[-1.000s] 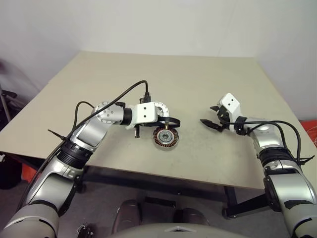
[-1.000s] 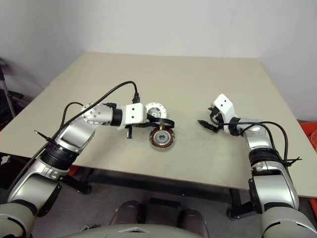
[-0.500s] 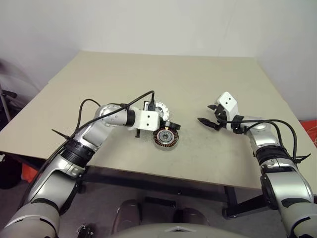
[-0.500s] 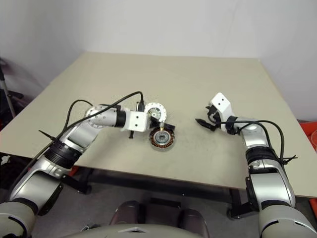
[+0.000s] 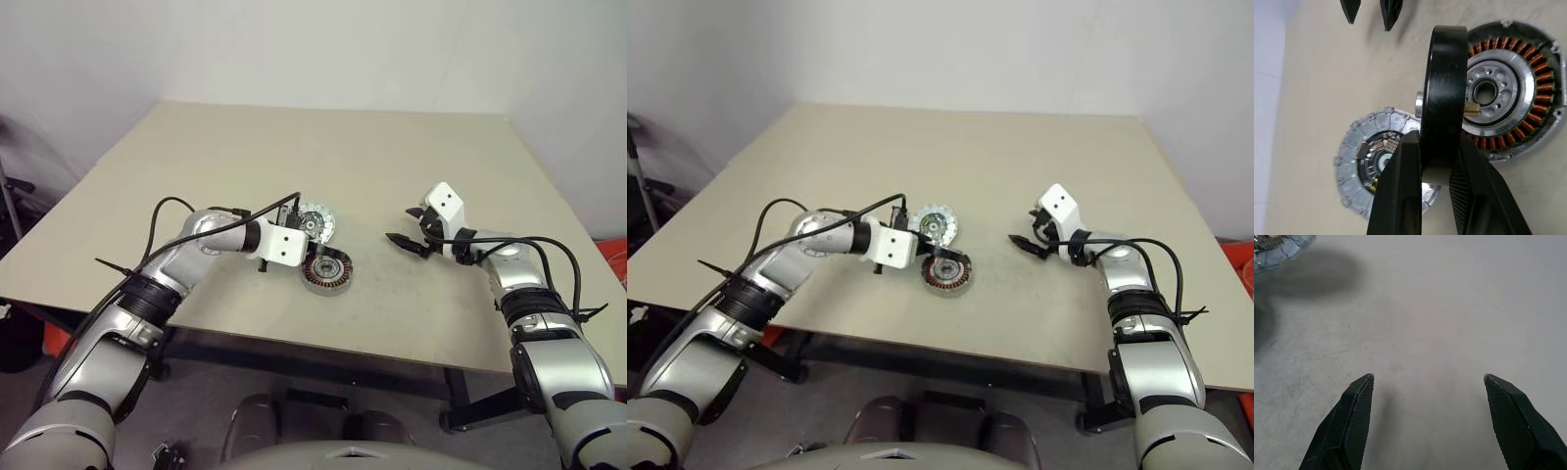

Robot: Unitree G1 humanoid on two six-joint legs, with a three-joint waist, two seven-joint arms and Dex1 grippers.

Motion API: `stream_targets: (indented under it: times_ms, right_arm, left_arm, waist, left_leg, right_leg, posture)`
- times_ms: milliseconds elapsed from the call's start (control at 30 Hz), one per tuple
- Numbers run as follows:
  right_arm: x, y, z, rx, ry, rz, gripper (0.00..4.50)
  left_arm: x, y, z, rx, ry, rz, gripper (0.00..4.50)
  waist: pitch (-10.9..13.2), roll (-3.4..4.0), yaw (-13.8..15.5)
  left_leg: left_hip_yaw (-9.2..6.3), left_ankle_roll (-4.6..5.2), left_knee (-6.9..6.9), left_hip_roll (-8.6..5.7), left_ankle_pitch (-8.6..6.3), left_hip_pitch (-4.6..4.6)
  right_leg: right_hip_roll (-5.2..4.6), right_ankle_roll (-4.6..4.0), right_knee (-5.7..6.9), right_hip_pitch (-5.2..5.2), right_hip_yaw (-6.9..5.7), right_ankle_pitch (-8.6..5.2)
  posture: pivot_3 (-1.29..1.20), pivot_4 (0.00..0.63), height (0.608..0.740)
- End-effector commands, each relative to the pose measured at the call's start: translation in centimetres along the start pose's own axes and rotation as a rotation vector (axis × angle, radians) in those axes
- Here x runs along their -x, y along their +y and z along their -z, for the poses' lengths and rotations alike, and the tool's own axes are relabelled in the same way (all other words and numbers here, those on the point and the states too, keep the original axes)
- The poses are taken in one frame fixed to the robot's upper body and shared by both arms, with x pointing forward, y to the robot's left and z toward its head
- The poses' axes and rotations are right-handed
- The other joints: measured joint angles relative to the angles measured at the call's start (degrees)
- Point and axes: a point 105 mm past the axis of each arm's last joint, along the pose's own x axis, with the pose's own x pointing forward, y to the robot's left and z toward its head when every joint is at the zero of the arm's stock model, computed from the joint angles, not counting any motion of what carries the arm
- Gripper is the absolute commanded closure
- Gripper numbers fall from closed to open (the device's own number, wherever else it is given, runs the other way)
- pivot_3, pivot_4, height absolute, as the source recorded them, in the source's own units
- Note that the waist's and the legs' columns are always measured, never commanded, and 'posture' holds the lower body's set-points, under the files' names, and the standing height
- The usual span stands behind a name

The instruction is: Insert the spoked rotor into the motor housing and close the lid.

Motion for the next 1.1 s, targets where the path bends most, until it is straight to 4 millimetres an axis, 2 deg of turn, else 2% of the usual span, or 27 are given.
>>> stream_targets:
  times_ms: [33,700,1100]
  right_arm:
    - [0.2,-1.0,-1.9,0.039,-0.058,0.031,0.51]
    - [-0.3,-0.8,-1.9,0.042,-0.06,0.028,0.51]
    - [-0.6,-0.6,-1.7,0.041,-0.072,0.037,0.51]
  left_arm:
    - [0.0,1.7,-0.2,-0.06,-0.003,-0.074,4.11]
    - [-0.1,3.5,-0.9,-0.129,-0.029,-0.181,4.11]
    - [-0.3,2.9,-0.6,-0.214,-0.033,-0.196,4.11]
  waist:
    - [0.0,0.0,0.01]
    - [0.0,0.0,0.04]
    - [0.0,0.0,0.02]
  left_leg:
    - [0.0,0.0,0.0,0.0,0.0,0.0]
    - [0.0,0.01,0.0,0.0,0.0,-0.03]
    - [0.0,0.01,-0.01,0.0,-0.01,-0.04]
  right_leg:
    - [0.0,0.0,0.0,0.0,0.0,0.0]
    - [0.0,0.0,-0.01,-0.02,-0.01,0.0]
    - [0.0,0.0,-0.02,-0.04,-0.01,0.0]
  posture:
    - [0.0,0.0,0.74]
    - [0.0,0.0,0.74]
    - [0.0,0.0,0.74]
